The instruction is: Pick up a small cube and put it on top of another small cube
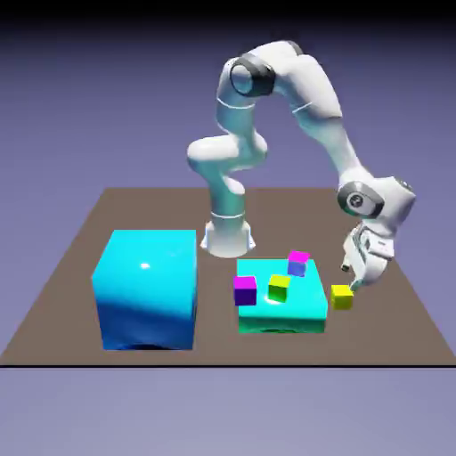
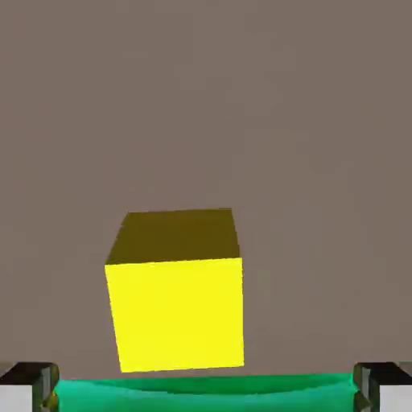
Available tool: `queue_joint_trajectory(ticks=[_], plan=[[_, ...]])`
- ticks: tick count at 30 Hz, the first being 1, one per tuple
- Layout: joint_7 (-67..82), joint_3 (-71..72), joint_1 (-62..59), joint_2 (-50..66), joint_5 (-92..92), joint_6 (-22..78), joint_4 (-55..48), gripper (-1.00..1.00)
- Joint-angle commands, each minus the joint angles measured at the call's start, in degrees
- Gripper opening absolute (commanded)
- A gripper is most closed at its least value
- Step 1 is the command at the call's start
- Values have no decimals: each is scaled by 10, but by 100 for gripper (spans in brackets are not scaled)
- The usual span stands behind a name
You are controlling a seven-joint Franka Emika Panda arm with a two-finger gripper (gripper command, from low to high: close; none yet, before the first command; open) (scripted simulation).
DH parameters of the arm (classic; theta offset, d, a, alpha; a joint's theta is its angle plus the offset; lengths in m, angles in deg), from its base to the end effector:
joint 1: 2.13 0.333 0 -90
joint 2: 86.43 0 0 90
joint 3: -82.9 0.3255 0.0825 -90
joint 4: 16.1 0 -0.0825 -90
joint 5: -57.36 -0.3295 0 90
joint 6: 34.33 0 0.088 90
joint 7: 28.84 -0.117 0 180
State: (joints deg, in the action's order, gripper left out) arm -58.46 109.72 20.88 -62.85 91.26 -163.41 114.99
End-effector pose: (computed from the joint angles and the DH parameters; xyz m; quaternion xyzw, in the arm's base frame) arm 0.3074 0.3432 0.2116 0.8993 0.3898 -0.0721 0.1847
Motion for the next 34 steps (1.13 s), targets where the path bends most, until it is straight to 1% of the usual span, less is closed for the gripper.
queue_joint_trajectory(ticks=[1,3,4,5,9,24,26,31,32,33,34], plan=[[-14,-13,5,21,20,-18,1,0],[-39,-39,14,60,59,-52,3,0],[-39,-39,14,60,59,-52,3,-100],[-39,-39,14,60,59,-52,3,-100],[13,13,-5,-23,-22,19,0,-100],[-76,-58,-96,-334,-346,194,106,-100],[-76,-59,-96,-335,-346,194,106,-100],[-92,-57,-98,-286,-329,81,173,-100],[-92,-57,-98,-286,-329,81,173,100],[-92,-57,-98,-286,-329,81,173,100],[-89,-58,-97,-297,-333,106,158,100]])
